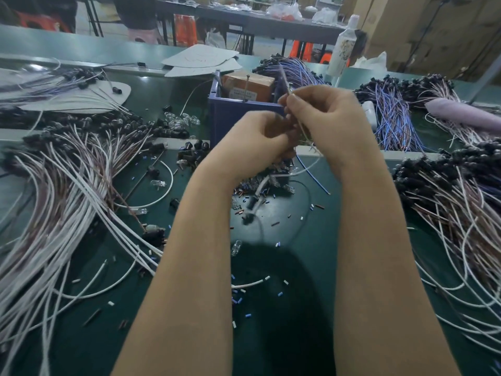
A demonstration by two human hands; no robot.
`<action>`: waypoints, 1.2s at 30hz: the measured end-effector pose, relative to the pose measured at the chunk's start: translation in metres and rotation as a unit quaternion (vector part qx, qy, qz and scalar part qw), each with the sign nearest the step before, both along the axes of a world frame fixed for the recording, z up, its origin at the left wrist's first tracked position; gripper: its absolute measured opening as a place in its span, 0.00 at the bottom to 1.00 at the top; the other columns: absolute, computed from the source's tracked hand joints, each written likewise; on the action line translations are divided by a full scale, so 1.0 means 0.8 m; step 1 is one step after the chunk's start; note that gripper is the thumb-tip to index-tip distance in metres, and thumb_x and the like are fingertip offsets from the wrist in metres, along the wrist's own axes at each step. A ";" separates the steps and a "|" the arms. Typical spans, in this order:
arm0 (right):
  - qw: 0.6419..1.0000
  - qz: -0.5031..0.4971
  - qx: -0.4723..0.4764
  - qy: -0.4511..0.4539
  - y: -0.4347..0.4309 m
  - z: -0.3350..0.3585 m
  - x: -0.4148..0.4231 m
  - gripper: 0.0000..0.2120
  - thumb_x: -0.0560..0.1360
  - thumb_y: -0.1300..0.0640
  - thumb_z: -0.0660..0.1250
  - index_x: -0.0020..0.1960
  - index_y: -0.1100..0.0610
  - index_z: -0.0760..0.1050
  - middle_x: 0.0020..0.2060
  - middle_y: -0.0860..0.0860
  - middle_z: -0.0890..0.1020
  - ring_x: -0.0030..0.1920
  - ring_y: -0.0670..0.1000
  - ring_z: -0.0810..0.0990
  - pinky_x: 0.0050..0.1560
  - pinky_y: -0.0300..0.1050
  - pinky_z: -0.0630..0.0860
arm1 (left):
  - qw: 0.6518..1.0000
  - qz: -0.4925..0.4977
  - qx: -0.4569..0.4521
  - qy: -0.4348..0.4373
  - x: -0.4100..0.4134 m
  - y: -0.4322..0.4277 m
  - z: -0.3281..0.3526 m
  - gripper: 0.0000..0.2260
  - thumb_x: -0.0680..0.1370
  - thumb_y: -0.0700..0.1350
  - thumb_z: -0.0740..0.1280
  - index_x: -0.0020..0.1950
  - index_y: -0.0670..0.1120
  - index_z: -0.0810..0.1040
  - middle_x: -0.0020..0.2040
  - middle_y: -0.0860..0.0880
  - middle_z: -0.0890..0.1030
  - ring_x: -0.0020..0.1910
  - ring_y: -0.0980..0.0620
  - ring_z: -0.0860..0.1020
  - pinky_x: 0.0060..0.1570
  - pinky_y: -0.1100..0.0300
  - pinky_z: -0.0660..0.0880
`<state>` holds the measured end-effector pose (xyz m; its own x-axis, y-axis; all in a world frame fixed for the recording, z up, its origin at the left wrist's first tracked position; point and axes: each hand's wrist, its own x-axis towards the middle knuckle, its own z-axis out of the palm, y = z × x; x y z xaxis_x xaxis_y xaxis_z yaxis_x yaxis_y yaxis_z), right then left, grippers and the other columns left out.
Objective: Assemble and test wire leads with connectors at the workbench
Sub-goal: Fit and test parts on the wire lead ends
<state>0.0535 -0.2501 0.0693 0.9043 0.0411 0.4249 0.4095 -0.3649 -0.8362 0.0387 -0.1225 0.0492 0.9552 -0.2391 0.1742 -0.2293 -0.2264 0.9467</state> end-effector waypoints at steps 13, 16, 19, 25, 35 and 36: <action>0.993 -0.117 -0.008 0.002 0.000 -0.017 0.010 0.04 0.77 0.54 0.66 0.45 0.51 0.79 0.31 0.46 0.79 0.32 0.41 0.75 0.37 0.38 0.72 | 0.986 0.157 0.021 -0.056 0.015 0.002 -0.010 0.05 0.79 0.39 0.63 0.46 0.45 0.76 0.38 0.48 0.82 0.32 0.57 0.80 0.47 0.52 0.81; 0.991 -0.130 0.012 0.042 -0.005 -0.023 0.012 0.05 0.78 0.56 0.65 0.44 0.54 0.78 0.28 0.47 0.79 0.25 0.39 0.72 0.31 0.34 0.69 | 0.973 0.222 0.002 -0.063 0.019 0.002 -0.012 0.04 0.80 0.39 0.61 0.49 0.45 0.74 0.42 0.46 0.82 0.33 0.60 0.81 0.46 0.57 0.81; 0.988 -0.106 0.072 0.080 -0.007 -0.022 0.011 0.07 0.79 0.60 0.63 0.42 0.55 0.75 0.26 0.47 0.80 0.23 0.42 0.75 0.26 0.31 0.70 | 0.966 0.241 -0.013 -0.092 0.019 0.001 -0.011 0.04 0.81 0.43 0.60 0.49 0.45 0.72 0.41 0.49 0.81 0.36 0.61 0.81 0.49 0.55 0.80; 0.981 -0.060 0.170 0.072 -0.004 -0.013 0.010 0.07 0.78 0.59 0.64 0.41 0.54 0.75 0.27 0.47 0.82 0.30 0.44 0.77 0.34 0.36 0.74 | 0.962 0.196 -0.057 -0.184 0.012 0.000 -0.006 0.08 0.81 0.47 0.61 0.47 0.45 0.75 0.41 0.51 0.81 0.44 0.53 0.82 0.53 0.50 0.78; 0.971 -0.070 0.165 0.156 -0.004 -0.030 0.016 0.07 0.79 0.60 0.63 0.41 0.56 0.74 0.28 0.51 0.78 0.19 0.41 0.68 0.21 0.33 0.66 | 0.964 0.240 -0.107 0.036 0.028 0.016 -0.034 0.12 0.83 0.44 0.55 0.41 0.46 0.72 0.30 0.51 0.82 0.24 0.62 0.76 0.29 0.67 0.73; 0.969 -0.062 0.168 0.168 -0.003 -0.030 0.016 0.07 0.79 0.60 0.63 0.42 0.57 0.73 0.26 0.51 0.79 0.19 0.42 0.68 0.21 0.33 0.66 | 0.961 0.254 -0.092 0.057 0.030 0.021 -0.039 0.12 0.83 0.42 0.55 0.41 0.46 0.72 0.26 0.53 0.81 0.22 0.62 0.73 0.25 0.69 0.70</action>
